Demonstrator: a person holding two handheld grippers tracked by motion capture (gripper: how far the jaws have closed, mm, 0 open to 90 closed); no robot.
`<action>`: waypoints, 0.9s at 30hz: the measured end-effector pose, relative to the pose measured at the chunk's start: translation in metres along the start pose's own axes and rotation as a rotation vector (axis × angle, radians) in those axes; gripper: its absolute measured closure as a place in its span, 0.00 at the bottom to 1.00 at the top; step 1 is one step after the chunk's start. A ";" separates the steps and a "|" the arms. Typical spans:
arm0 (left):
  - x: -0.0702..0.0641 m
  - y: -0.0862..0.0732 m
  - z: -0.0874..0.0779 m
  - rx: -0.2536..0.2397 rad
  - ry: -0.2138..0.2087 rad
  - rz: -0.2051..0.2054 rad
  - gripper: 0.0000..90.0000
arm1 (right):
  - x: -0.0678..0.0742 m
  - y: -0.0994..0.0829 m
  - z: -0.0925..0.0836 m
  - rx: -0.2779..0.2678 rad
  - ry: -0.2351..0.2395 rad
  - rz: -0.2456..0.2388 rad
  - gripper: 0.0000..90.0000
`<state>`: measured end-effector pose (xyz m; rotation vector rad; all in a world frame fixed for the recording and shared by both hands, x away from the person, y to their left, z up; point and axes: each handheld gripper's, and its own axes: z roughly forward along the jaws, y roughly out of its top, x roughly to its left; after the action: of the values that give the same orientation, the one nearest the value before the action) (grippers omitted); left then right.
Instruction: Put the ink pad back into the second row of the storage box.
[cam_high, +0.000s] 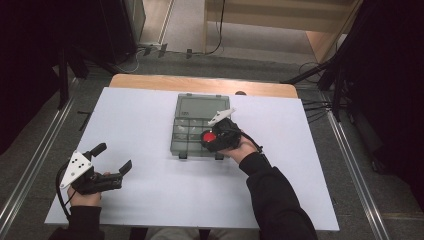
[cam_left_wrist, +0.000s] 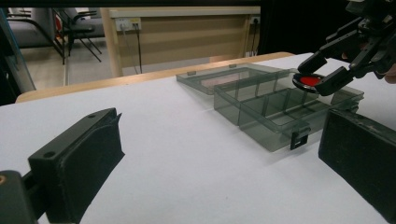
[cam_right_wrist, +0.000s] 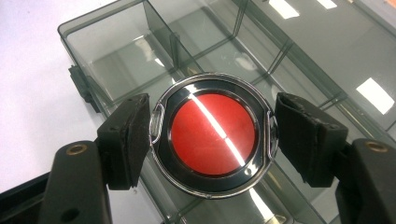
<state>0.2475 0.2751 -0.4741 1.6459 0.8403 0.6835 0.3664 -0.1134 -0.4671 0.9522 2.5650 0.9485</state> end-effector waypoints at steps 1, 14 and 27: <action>0.000 0.000 0.000 0.001 -0.002 0.000 0.00 | 0.000 0.000 0.000 0.003 -0.002 0.002 0.34; 0.000 0.000 0.000 0.000 -0.003 0.000 0.00 | 0.002 0.000 0.002 0.008 0.003 0.026 0.15; 0.000 0.000 0.000 0.001 -0.001 -0.001 0.00 | -0.004 -0.006 -0.024 -0.066 -0.066 0.067 0.00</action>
<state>0.2473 0.2754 -0.4740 1.6465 0.8406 0.6820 0.3567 -0.1310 -0.4528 1.0385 2.4462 0.9952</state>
